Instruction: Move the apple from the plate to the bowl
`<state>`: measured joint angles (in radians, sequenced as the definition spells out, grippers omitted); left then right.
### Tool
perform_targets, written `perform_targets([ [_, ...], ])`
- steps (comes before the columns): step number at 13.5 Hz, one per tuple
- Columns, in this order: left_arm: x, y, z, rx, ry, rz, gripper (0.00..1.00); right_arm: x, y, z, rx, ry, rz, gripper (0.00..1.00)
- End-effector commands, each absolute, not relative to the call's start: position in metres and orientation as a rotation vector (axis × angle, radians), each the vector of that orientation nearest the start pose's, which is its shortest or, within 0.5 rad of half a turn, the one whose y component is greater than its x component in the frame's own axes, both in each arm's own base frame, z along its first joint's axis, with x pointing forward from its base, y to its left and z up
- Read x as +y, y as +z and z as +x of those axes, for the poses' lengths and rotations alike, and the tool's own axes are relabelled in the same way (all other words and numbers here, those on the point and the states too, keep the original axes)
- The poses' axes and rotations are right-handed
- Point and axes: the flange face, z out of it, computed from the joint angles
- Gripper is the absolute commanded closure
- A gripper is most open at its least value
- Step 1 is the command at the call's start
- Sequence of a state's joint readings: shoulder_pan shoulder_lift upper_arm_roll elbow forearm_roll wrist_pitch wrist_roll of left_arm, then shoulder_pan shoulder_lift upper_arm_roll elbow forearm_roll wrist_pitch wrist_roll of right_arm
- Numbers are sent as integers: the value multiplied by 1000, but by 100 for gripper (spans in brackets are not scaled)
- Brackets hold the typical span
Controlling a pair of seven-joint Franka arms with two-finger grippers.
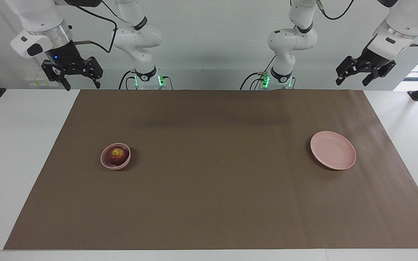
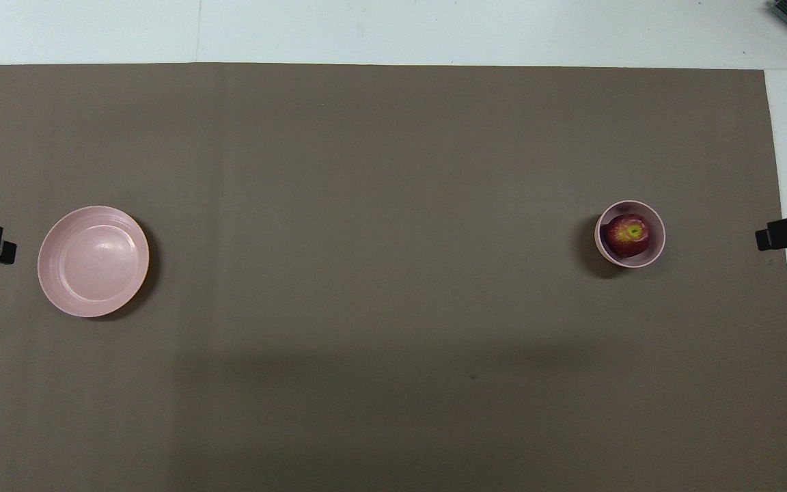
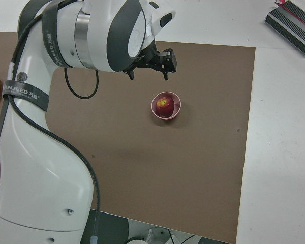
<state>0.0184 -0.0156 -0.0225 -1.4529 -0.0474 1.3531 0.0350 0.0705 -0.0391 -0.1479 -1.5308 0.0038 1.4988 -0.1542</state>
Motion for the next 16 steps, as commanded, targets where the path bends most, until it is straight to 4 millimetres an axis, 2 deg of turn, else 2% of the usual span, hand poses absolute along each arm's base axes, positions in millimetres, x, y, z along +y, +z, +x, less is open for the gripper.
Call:
perform_targets([
  [1,-5,673,526,92,123,-3173,0,-47,659,529,-119,9,-3146,0],
  [7,-5,673,526,92,123,-3173,0,-43,660,527,-131,4,-3145,0],
  [16,-5,673,526,92,123,-3173,0,-49,664,527,-120,-14,-3165,0],
])
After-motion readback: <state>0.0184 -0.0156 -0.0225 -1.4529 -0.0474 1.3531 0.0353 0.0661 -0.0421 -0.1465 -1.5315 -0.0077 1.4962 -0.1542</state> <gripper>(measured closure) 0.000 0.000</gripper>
